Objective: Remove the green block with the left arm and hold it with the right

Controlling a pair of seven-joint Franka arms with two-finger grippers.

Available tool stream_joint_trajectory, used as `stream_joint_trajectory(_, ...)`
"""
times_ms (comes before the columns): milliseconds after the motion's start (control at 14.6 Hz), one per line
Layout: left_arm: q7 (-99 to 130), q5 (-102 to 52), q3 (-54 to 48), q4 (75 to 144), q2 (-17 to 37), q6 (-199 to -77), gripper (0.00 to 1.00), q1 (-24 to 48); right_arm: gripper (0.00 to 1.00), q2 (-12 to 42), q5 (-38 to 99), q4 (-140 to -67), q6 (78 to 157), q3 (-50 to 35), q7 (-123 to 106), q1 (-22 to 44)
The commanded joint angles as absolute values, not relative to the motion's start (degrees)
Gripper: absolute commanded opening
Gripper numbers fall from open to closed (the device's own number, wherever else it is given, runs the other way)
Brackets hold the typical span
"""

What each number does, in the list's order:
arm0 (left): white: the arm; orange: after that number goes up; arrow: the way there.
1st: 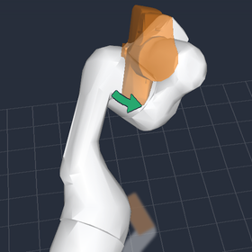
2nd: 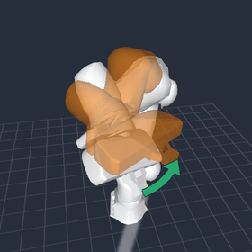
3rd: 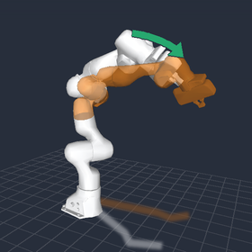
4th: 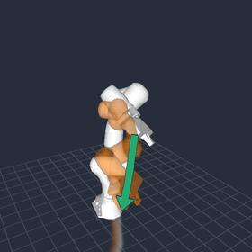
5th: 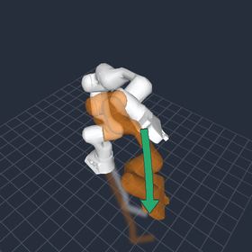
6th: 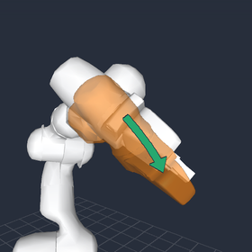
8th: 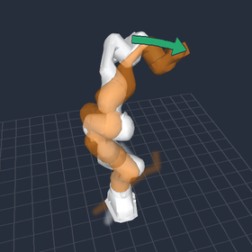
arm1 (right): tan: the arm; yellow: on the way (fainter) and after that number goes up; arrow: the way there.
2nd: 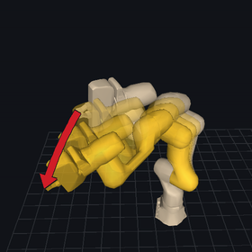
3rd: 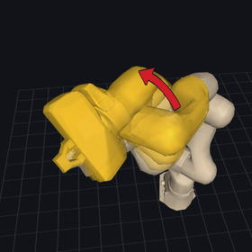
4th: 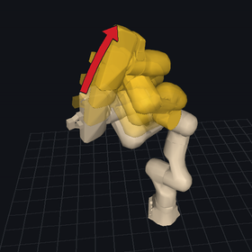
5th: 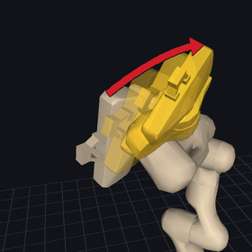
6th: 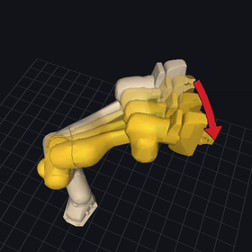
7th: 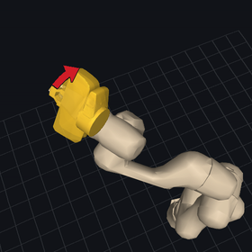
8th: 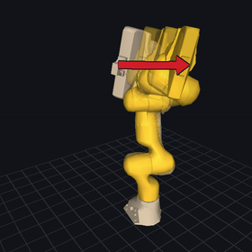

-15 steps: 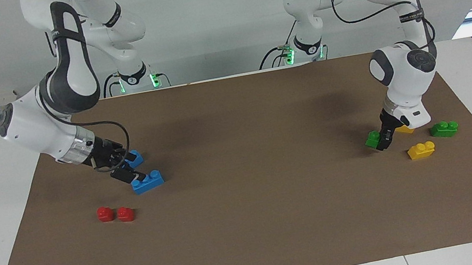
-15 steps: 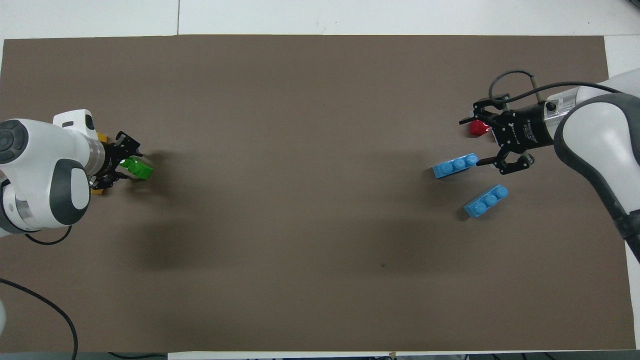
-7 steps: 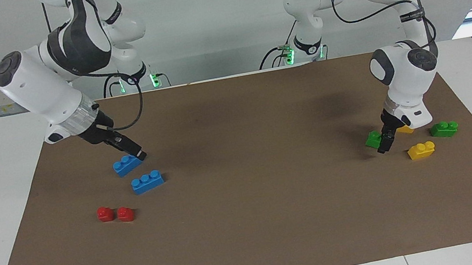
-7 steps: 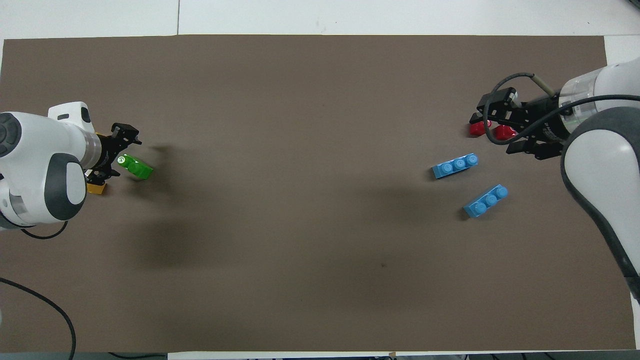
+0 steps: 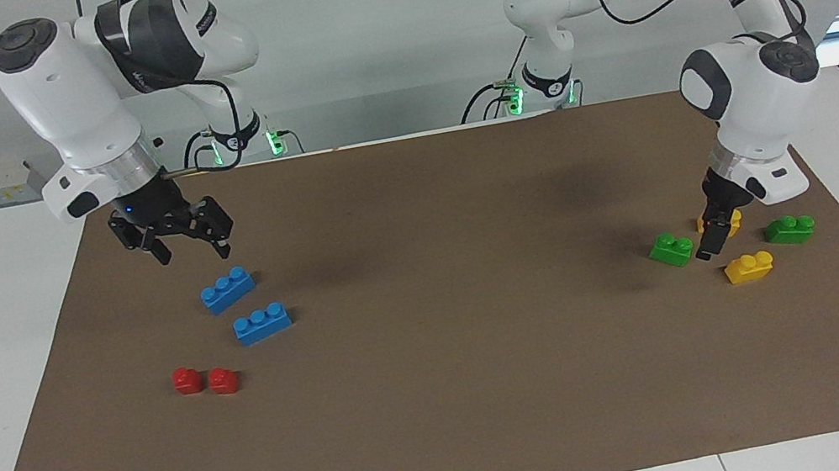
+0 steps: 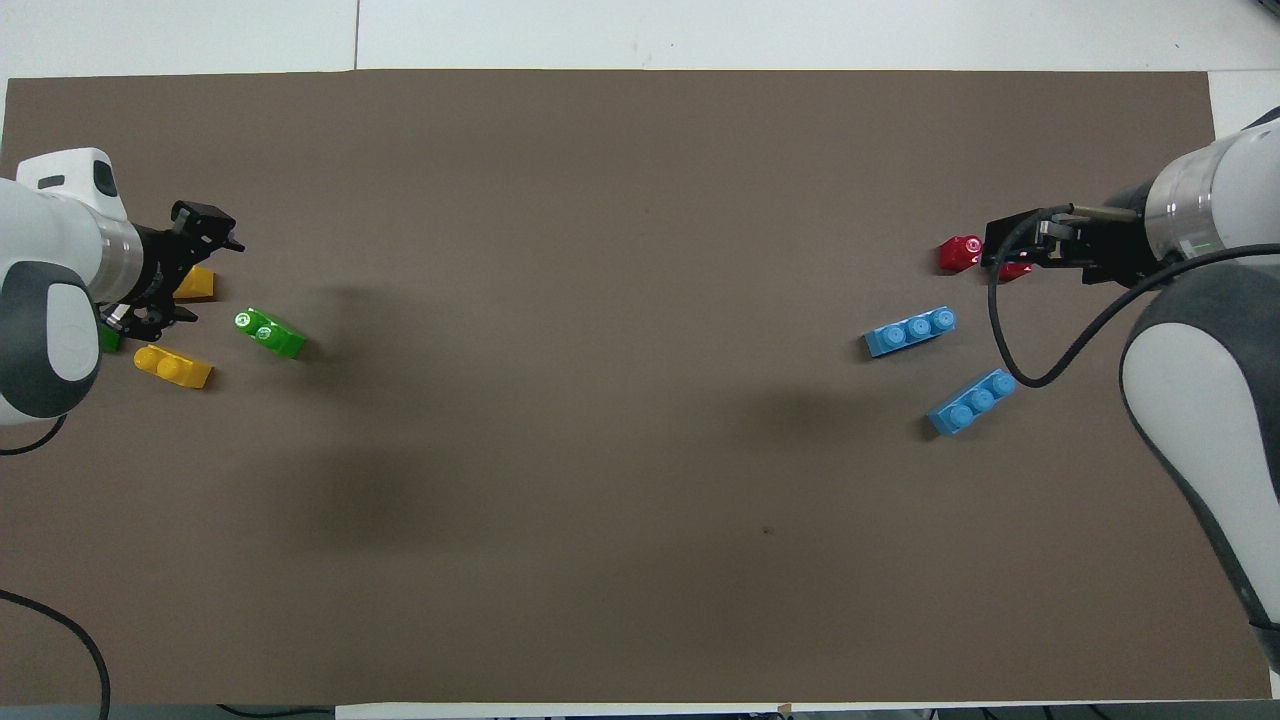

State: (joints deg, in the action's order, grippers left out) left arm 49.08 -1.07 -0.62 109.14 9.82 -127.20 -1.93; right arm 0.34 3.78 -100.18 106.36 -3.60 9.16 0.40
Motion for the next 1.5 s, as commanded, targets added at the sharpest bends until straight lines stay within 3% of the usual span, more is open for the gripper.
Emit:
stream_joint_trajectory(0, 48.16, -0.88, -0.79, 103.91, 8.44, -120.08, 1.00, -2.02, 1.00, -1.58, 2.81, -100.11, 102.75, -3.78, -0.75, 0.35)
stream_joint_trajectory(205, 47.20, 1.66, -1.40, 97.93, 7.48, -111.91, 1.00, -1.67, 1.00, -2.19, 2.81, -99.85, 101.52, -3.34, -0.18, -0.44)
stream_joint_trajectory(342, 41.43, 1.41, -1.49, 97.47, 4.41, -109.00, 1.00, -1.58, 1.00, -2.20, 2.73, -98.70, 96.79, -2.81, -1.49, -0.79)
stream_joint_trajectory(752, 17.87, 1.41, -1.49, 97.65, -3.68, -98.28, 1.00, -1.67, 1.00, -1.67, -3.16, -96.33, 92.90, -2.99, -2.11, -1.67)
stream_joint_trajectory(1435, 6.16, 1.41, -4.13, 97.38, -5.63, -96.94, 1.00, -1.58, 1.00, -0.62, -2.02, -94.31, 92.81, -3.08, -0.79, -1.58)
